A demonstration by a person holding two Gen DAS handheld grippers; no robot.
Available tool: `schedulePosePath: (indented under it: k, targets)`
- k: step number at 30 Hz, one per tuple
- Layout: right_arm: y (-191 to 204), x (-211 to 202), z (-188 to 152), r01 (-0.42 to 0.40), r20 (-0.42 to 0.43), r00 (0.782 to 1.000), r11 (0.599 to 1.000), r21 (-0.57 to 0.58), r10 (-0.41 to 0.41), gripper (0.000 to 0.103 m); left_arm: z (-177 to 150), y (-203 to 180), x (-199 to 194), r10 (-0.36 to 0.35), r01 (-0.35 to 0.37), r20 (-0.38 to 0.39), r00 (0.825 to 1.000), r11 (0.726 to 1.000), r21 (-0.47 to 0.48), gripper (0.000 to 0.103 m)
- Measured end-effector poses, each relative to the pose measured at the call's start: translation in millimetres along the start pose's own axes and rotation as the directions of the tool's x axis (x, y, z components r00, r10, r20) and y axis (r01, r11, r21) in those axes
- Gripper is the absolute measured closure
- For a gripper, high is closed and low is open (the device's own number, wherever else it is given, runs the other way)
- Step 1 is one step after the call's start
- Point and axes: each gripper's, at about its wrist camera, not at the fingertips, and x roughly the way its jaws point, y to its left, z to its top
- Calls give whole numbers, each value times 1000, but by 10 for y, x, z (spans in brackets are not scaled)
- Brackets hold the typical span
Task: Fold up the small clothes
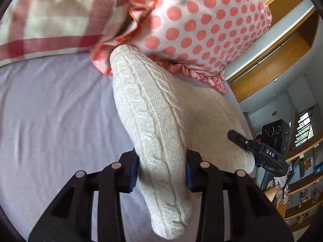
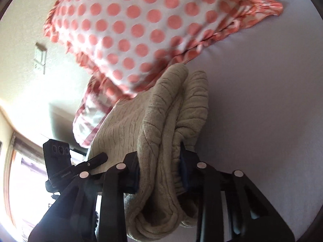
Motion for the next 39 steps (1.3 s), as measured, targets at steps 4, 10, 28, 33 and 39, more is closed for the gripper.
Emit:
schedulePosePath:
  k: [4, 10, 28, 33, 39]
  targets:
    - [349, 460, -200, 41, -91, 995, 994, -103, -51, 65, -153, 302, -383, 173, -174, 22, 985, 984, 35, 54]
    - [648, -47, -309, 124, 59, 992, 973, -194, -114, 54, -392, 190, -974, 216, -241, 203, 955, 964, 108, 52]
    - [915, -396, -1050, 194, 89, 981, 921, -337, -174, 1, -1083, -393, -591, 262, -278, 95, 960, 921, 273, 2]
    - [894, -115, -1340, 342, 27, 929, 828, -444, -369, 1, -1401, -142, -624, 350, -339, 16, 937, 893, 297, 2]
    - [788, 163, -1515, 411, -10, 885, 789, -457, -466, 1, -1522, -71, -490, 451, -431, 20, 893, 840, 330, 2]
